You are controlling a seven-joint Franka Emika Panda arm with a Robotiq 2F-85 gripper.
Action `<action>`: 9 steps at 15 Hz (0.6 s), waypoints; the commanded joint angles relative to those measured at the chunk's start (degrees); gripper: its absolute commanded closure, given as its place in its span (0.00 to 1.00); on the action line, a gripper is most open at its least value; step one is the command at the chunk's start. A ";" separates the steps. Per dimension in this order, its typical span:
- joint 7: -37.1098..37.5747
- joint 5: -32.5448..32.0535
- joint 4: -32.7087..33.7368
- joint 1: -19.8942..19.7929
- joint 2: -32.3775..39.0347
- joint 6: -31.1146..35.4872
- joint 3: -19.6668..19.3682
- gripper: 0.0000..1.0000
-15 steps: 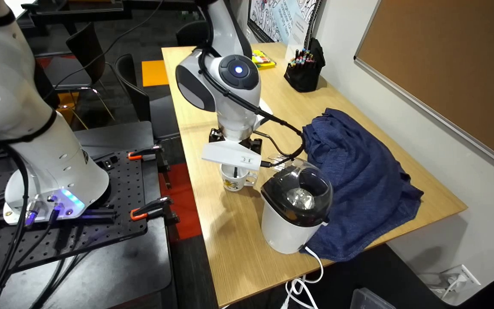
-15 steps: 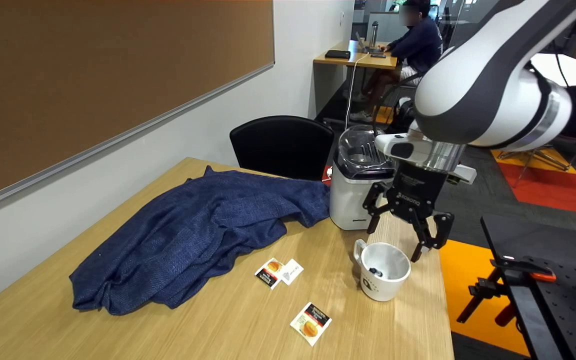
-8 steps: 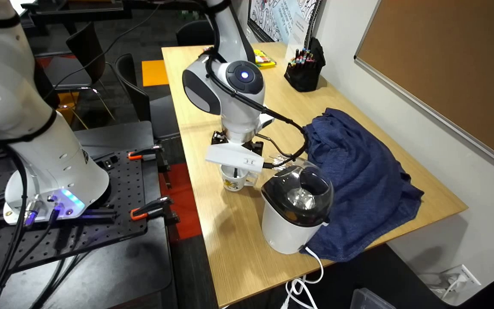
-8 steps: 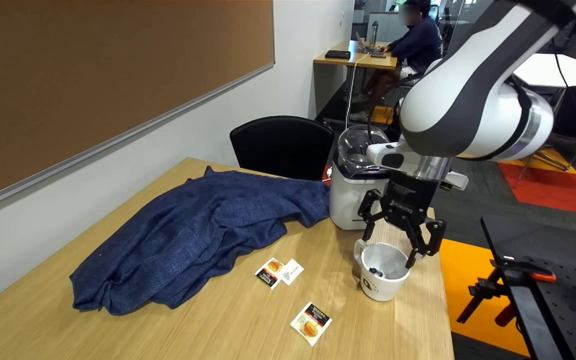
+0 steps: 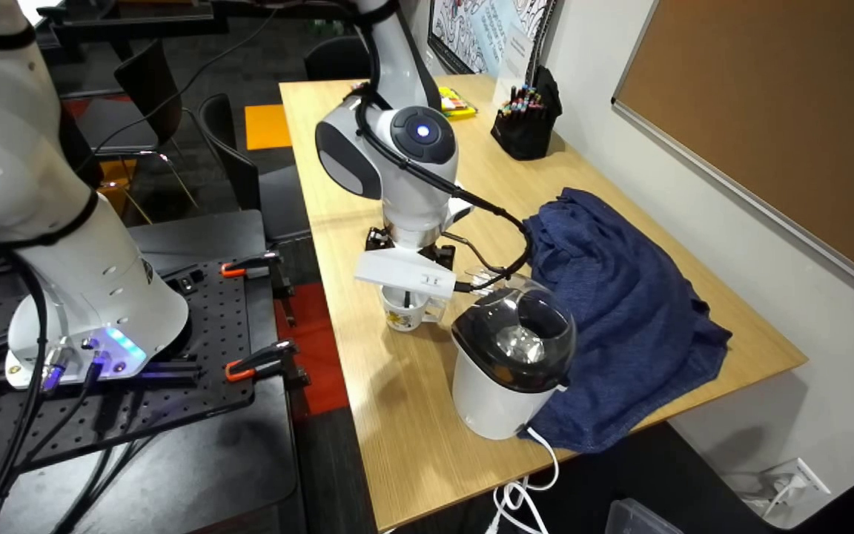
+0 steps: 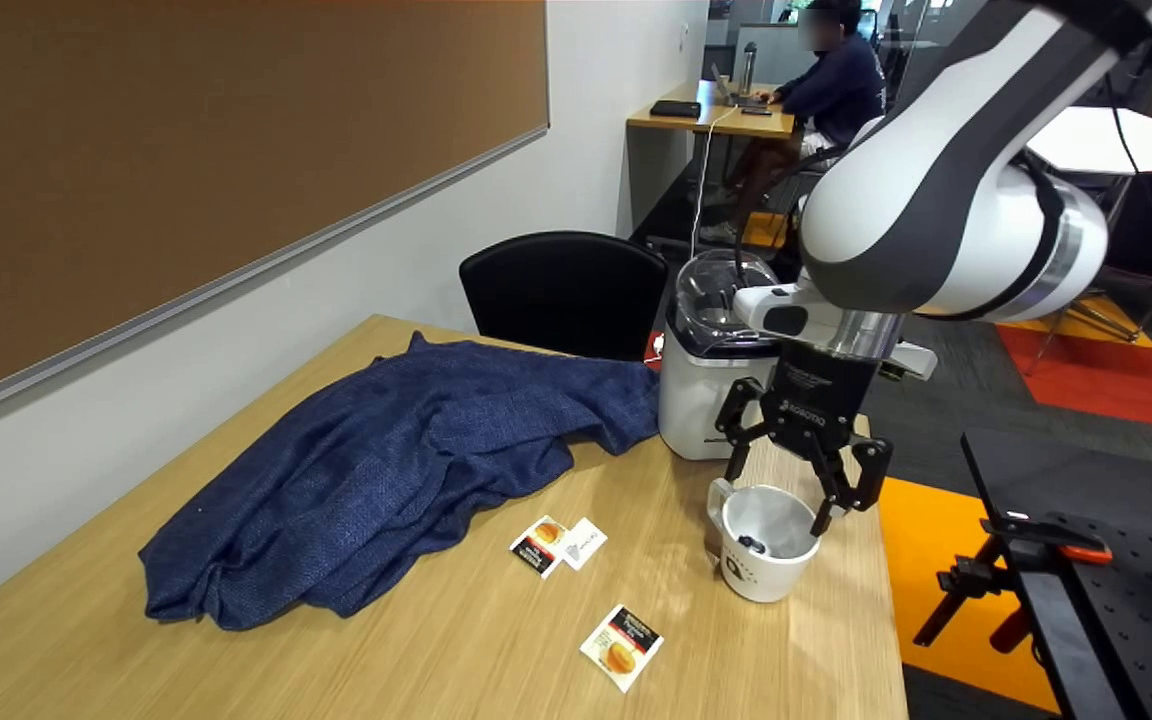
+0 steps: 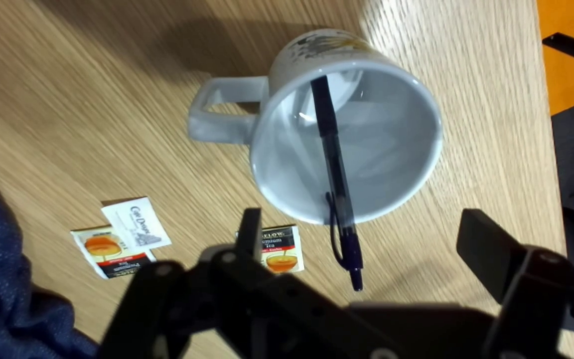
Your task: Pick up the pen from the cup and place it on the table
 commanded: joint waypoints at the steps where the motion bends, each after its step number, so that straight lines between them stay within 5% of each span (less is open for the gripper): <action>1: -0.65 -0.07 -0.70 -0.14 -1.17 0.34 -0.21 0.20; 4: -0.97 -0.09 -0.88 -0.26 -1.28 0.30 -0.29 0.37; 9: -1.91 0.09 -0.60 -0.58 -0.73 -0.03 -0.28 0.31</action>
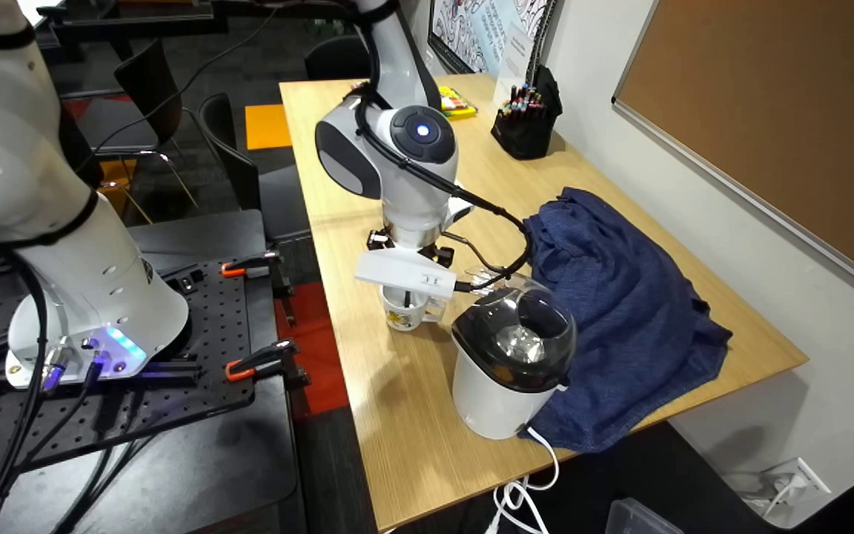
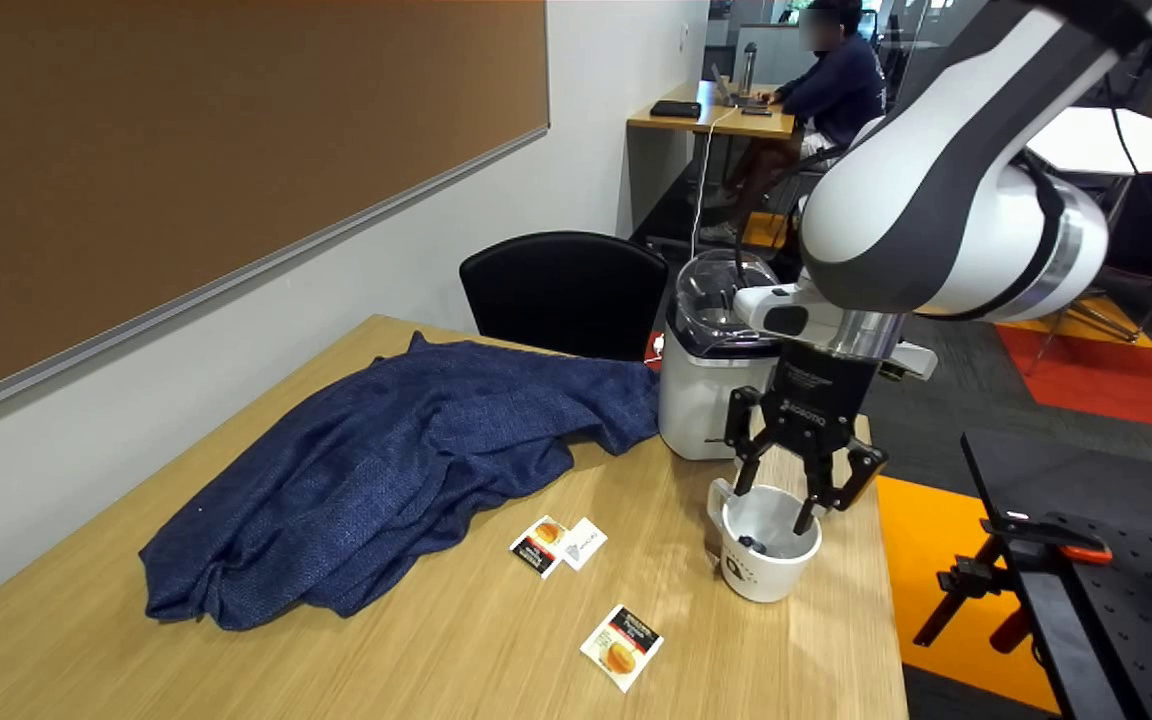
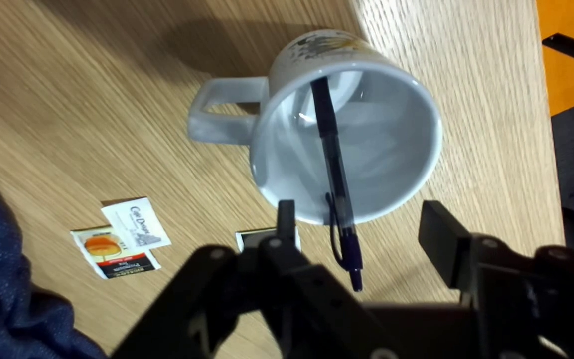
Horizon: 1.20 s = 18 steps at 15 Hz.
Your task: Pick up the pen from the cup and place it on the table
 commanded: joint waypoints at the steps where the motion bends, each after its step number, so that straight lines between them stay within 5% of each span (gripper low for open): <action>1: -2.27 0.18 -0.35 -0.69 -0.43 -0.09 -0.21 0.33; 18: -15.44 4.30 1.69 -1.85 2.92 -1.55 1.38 0.45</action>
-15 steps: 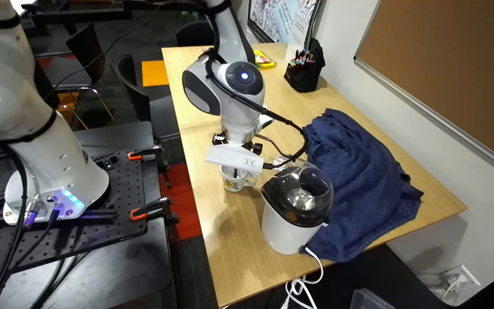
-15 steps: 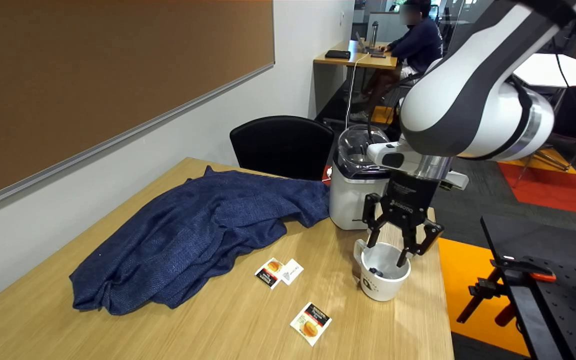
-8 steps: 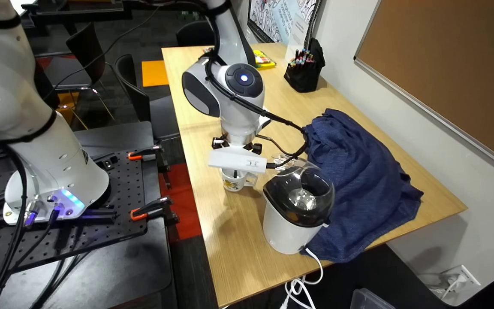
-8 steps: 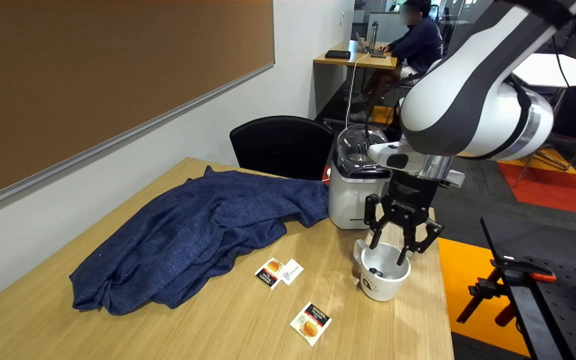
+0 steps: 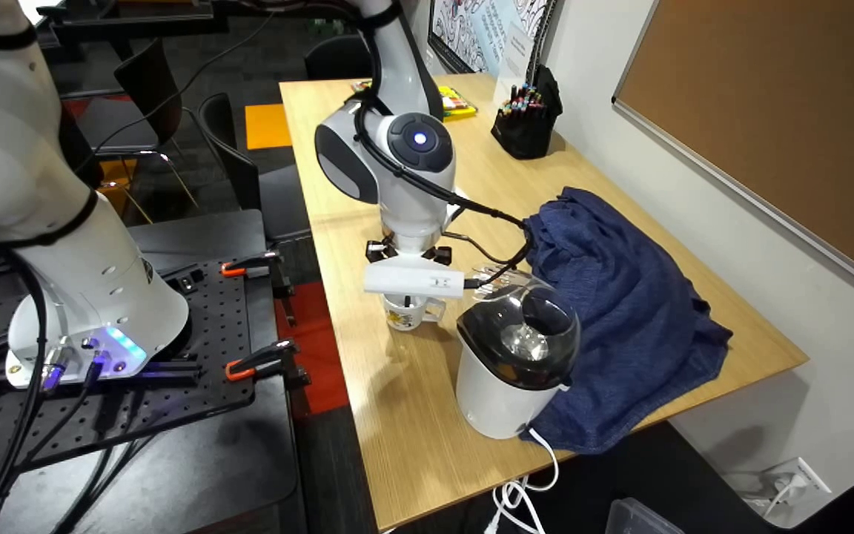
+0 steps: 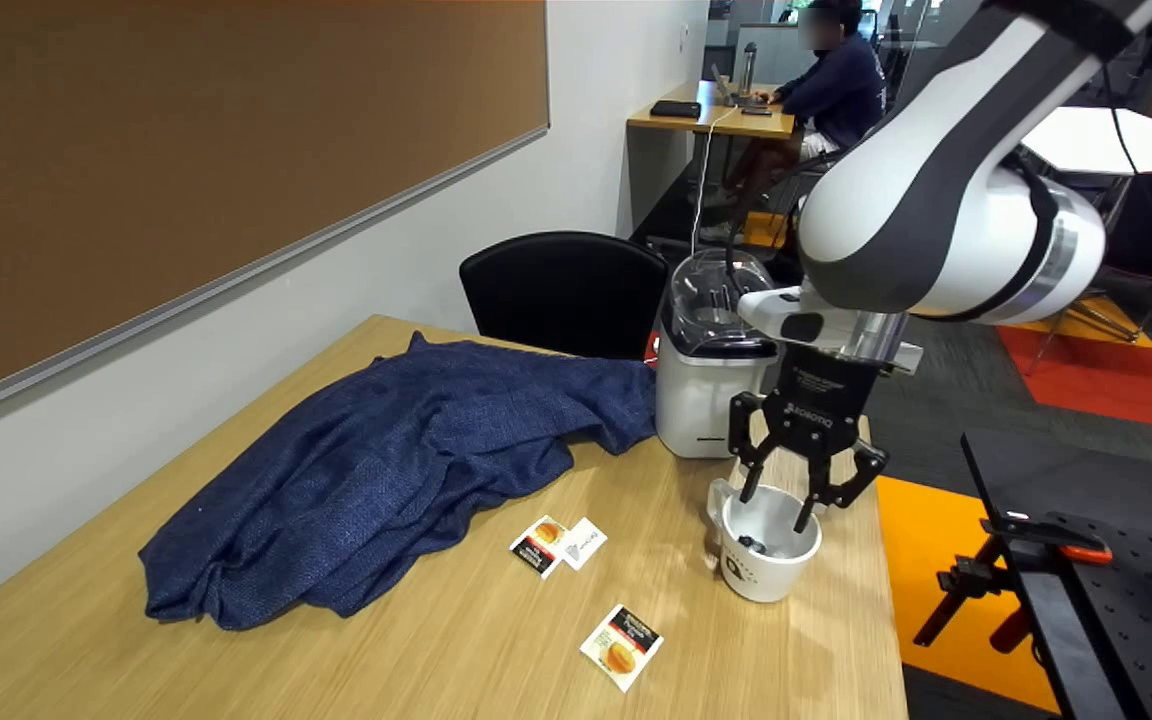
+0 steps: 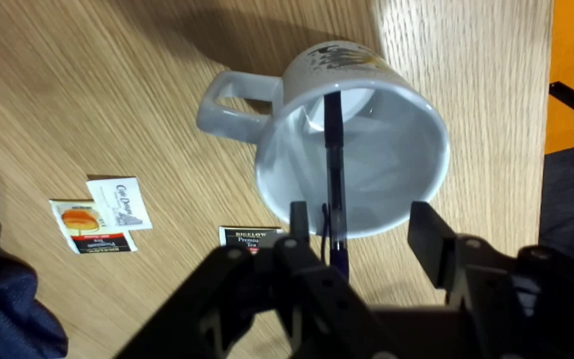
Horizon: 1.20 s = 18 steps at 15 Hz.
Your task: Pick up the pen from the cup and place it on the table
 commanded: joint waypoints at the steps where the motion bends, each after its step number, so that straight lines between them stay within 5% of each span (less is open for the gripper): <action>1: -3.41 2.46 1.86 -0.88 2.55 -1.47 1.08 0.46; 18: -2.33 2.75 4.09 -1.17 6.35 -2.30 2.00 0.58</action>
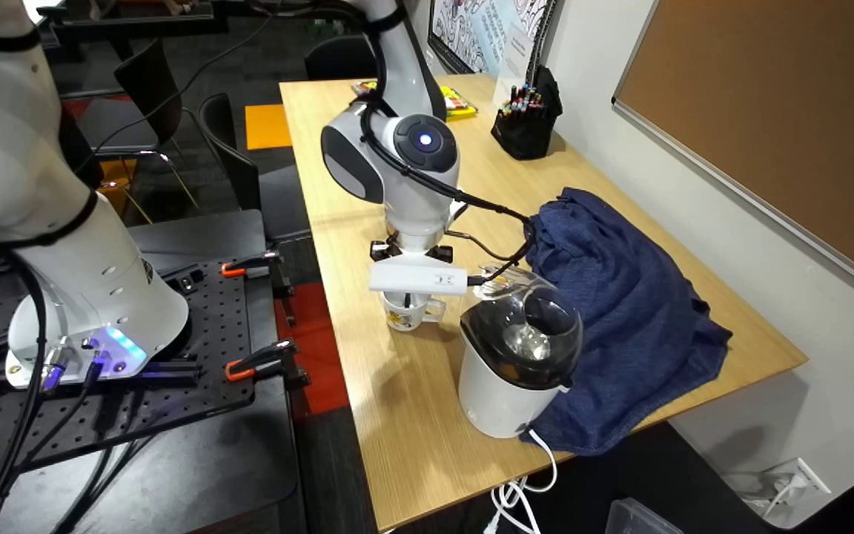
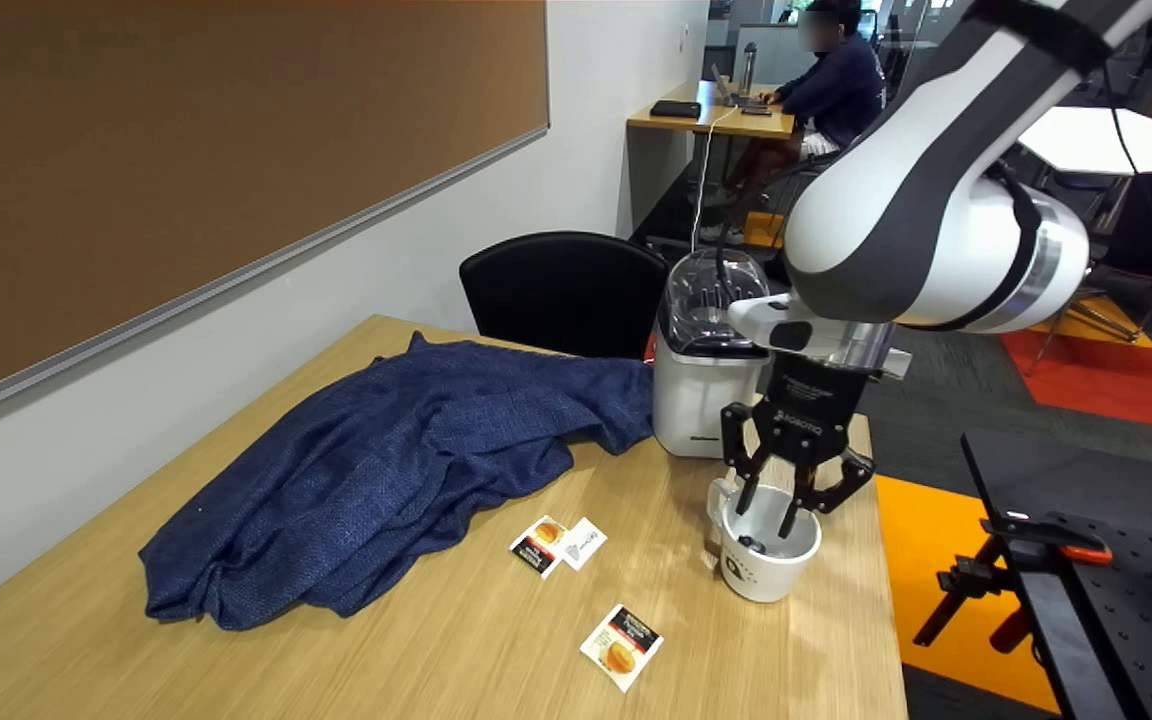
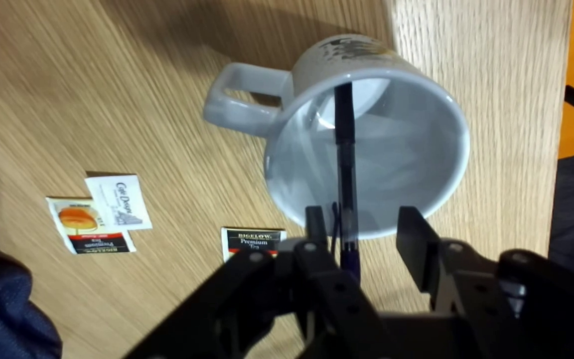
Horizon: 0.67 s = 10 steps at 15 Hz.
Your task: Pick up the pen from the cup and place it on the table
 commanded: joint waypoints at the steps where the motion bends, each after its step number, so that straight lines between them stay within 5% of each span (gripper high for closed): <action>1: -2.00 2.12 2.71 -1.20 4.93 -2.38 0.98 0.57; 10: -0.97 1.70 3.77 -1.05 7.04 -2.68 1.21 0.59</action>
